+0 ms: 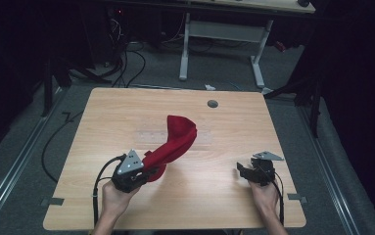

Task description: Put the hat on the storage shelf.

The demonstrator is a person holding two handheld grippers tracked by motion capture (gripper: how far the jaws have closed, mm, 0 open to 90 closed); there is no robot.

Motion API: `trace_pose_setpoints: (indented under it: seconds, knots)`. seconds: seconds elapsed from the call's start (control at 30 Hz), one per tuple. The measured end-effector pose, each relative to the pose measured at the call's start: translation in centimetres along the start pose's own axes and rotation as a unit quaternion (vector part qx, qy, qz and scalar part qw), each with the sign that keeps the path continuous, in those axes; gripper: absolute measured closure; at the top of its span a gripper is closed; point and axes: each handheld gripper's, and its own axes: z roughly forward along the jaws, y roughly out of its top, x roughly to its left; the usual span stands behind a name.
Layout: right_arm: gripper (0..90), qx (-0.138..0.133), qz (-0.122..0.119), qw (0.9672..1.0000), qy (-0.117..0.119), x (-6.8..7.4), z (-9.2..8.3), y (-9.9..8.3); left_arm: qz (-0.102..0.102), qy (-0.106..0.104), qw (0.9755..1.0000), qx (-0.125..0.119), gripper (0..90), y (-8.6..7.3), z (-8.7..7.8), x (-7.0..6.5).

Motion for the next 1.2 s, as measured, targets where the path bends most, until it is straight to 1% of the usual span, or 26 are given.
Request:
trace_pose_setpoints:
  seconds: [0.03,0.1,0.13,0.17,0.2,0.23,0.27,0.37,0.4,0.43,0.47,0.5,0.53,0.57,0.6,0.67,0.7,0.87,1.03,1.07,1.2]
  knots:
    - [34.6,0.0,0.0,1.0,0.0,0.0,0.0,0.0,0.0,0.0,1.0,0.0,85.6,0.0,0.0,0.0]
    - [34.3,0.004,-0.006,0.9999,-0.009,0.0,0.3,-0.3,-0.003,0.005,1.0,-0.004,85.6,0.4,0.1,0.2]
    - [34.1,0.004,-0.006,0.9999,-0.009,0.0,0.4,-0.5,-0.007,0.007,0.9999,-0.008,85.6,0.9,0.1,0.4]
    - [34.1,0.004,-0.006,0.9999,-0.009,0.0,0.4,-0.5,-0.007,0.007,0.9999,-0.008,85.5,0.9,0.1,0.4]
    - [34.2,0.0,-0.01,0.9999,-0.014,0.0,0.5,-0.6,-0.016,0.009,0.9998,-0.011,85.5,1.4,0.3,0.6]
    - [34.2,0.0,-0.009,0.9999,-0.014,0.0,0.5,-0.6,-0.018,0.012,0.9997,-0.012,85.5,1.6,0.4,0.6]
    - [34.1,0.0,-0.01,0.9999,-0.014,0.0,0.5,-0.6,-0.018,0.012,0.9997,-0.012,85.5,1.6,0.4,0.6]
    - [34.0,0.001,-0.008,0.9999,-0.012,-0.1,0.4,-0.6,-0.017,0.024,0.9994,-0.021,85.5,2.3,1.1,0.5]
    - [34.0,0.001,-0.008,0.9999,-0.012,-0.1,0.4,-0.6,-0.017,0.024,0.9994,-0.021,85.5,2.3,1.1,0.5]
    - [33.7,0.0,-0.007,0.9999,-0.016,-0.1,0.5,-0.6,-0.028,0.027,0.9989,-0.025,85.5,2.5,1.3,0.6]
    - [33.7,0.0,-0.007,0.9999,-0.016,-0.1,0.5,-0.6,-0.028,0.027,0.9989,-0.025,85.5,2.5,1.3,0.6]
    - [33.7,0.0,-0.007,0.9999,-0.015,-0.1,0.5,-0.6,-0.033,0.028,0.9987,-0.029,85.5,2.6,1.4,0.7]
    - [33.7,0.0,-0.006,0.9999,-0.015,-0.1,0.5,-0.6,-0.031,0.031,0.9986,-0.029,85.5,2.6,1.5,0.8]
    - [33.7,0.0,-0.007,0.9999,-0.015,-0.1,0.5,-0.6,-0.034,0.033,0.9983,-0.034,85.5,2.7,1.5,0.9]
    - [33.7,0.0,-0.006,0.9999,-0.015,0.0,0.5,-0.6,-0.041,0.036,0.9977,-0.041,85.5,3.0,1.4,1.1]
    - [33.7,0.0,-0.006,0.9999,-0.015,0.0,0.5,-0.6,-0.043,0.036,0.9974,-0.045,85.5,3.1,1.3,1.2]
    - [33.7,0.0,-0.006,0.9999,-0.016,0.0,0.5,-0.6,-0.052,0.038,0.9964,-0.055,85.5,3.4,1.2,1.5]
    - [33.7,0.0,-0.006,0.9999,-0.016,0.0,0.5,-0.6,-0.058,0.041,0.9955,-0.063,85.5,4.0,1.1,1.9]
    - [33.7,0.0,-0.006,0.9999,-0.016,0.0,0.5,-0.6,-0.06,0.041,0.9945,-0.076,85.5,4.8,0.9,1.8]
    - [33.7,0.0,-0.006,0.9999,-0.016,0.0,0.5,-0.6,-0.058,0.042,0.9946,-0.075,85.5,4.8,0.8,1.9]
    - [33.7,0.0,-0.006,0.9998,-0.016,0.0,0.5,-0.6,-0.063,0.045,0.9937,-0.081,85.6,5.1,0.8,2.3]
